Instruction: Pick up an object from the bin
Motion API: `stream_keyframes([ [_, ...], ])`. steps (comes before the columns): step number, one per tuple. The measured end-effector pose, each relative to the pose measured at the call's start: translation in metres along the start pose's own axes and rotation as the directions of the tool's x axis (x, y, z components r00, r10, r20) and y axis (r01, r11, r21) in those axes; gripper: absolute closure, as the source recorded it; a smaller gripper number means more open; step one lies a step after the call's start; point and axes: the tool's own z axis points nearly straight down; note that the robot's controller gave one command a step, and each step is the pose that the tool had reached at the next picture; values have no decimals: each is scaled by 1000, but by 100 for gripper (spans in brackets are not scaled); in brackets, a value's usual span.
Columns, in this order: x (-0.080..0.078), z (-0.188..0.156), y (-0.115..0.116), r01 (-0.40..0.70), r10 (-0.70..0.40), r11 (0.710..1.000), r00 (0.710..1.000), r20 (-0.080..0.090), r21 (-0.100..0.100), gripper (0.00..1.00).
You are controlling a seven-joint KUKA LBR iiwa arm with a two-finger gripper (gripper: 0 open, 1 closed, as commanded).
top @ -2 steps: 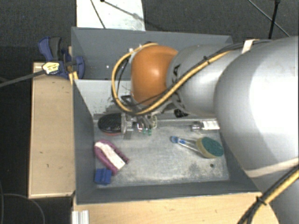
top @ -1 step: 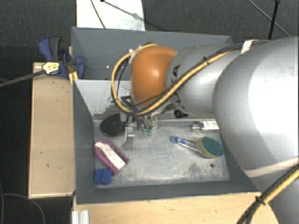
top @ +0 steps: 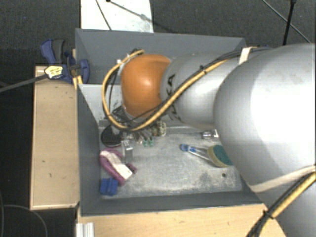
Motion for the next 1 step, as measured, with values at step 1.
stream_keyframes([
  [1,8,-23,19,608,-608,794,794,2,-2,0],
])
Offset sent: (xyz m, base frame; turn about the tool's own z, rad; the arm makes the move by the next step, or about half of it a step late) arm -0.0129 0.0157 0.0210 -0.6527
